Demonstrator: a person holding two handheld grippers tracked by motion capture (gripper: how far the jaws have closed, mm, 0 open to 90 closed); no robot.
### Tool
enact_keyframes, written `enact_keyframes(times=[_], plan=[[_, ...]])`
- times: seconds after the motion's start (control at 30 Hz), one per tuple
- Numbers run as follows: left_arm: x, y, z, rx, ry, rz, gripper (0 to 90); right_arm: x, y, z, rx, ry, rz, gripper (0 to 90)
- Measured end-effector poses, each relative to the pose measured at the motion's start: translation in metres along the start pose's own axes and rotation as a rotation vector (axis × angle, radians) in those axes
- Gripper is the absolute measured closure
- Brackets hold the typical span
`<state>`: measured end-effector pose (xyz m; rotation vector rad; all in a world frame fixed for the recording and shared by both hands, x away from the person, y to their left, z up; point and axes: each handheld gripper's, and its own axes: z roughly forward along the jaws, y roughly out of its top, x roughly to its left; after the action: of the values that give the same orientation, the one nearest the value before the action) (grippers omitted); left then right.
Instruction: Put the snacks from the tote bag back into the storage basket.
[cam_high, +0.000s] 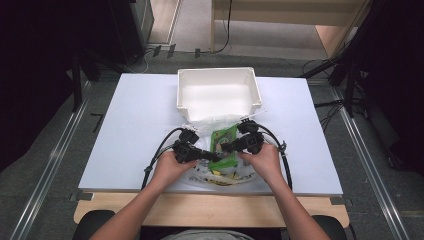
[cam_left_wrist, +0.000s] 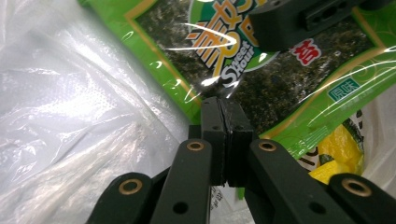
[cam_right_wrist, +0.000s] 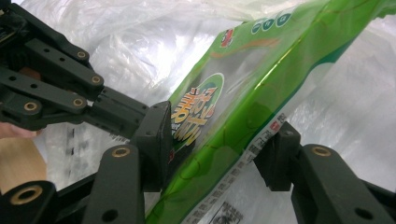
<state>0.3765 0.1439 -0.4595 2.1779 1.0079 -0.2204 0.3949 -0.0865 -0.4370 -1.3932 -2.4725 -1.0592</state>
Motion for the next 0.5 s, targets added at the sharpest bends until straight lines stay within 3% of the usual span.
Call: enact_keyframes(times=[0.03, 0.2, 0.5], plan=[[0.001, 0.0, 0.0, 0.0, -0.006, -0.007, 85.9, 0.0, 0.0, -0.001, 0.002, 0.002, 0.0, 53.8], [0.002, 0.0, -0.001, -0.004, -0.023, -0.022, 85.2, 0.002, -0.001, -0.005, 0.0, 0.001, -0.016, 56.3], [0.004, 0.0, -0.009, -0.024, -0.087, -0.038, 71.4, 0.005, -0.002, -0.019, -0.057, 0.003, -0.042, 64.3]])
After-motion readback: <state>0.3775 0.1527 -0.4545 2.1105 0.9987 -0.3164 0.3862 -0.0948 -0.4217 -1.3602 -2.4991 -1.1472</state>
